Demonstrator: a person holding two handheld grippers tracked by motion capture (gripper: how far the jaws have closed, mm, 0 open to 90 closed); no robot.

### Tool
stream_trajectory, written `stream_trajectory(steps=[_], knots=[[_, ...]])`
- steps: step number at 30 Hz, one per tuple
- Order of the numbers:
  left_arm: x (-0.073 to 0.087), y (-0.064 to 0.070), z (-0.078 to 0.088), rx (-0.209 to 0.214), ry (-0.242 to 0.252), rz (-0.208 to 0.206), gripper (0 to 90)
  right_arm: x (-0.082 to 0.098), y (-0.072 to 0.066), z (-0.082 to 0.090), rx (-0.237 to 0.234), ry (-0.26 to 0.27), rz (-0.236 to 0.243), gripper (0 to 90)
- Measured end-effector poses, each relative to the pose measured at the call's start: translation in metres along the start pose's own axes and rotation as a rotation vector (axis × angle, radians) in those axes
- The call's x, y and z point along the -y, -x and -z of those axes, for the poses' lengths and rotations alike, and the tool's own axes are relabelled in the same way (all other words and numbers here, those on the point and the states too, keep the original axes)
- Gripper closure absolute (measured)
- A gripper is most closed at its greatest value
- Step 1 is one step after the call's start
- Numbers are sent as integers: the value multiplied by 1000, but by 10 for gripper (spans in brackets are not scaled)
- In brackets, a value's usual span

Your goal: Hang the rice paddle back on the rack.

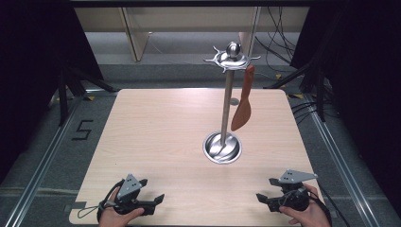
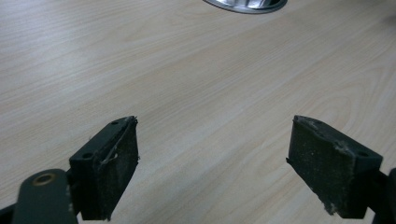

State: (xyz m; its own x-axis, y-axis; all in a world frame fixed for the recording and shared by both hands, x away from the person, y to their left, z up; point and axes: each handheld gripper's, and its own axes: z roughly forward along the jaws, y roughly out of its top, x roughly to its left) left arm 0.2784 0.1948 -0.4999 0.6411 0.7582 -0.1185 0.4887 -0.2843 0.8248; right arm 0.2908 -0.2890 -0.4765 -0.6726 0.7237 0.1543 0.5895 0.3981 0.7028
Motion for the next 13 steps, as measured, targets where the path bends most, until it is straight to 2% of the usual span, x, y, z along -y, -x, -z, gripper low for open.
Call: stream_trajectory(steps=[4,5,7,8,13], knots=[[0,1,0,3,3,11,154,0,0,-1,2,-7,-7,216],[0,0,0,0,1,-6,154,1,0,-2,-7,-4,-13,216],[0,1,0,3,1,11,154,1,1,-2,-6,-1,-3,216],[0,0,0,1,-7,6,154,1,0,-2,-8,-5,-14,216],[0,1,0,1,-5,9,154,1,2,-1,3,-1,-1,217]])
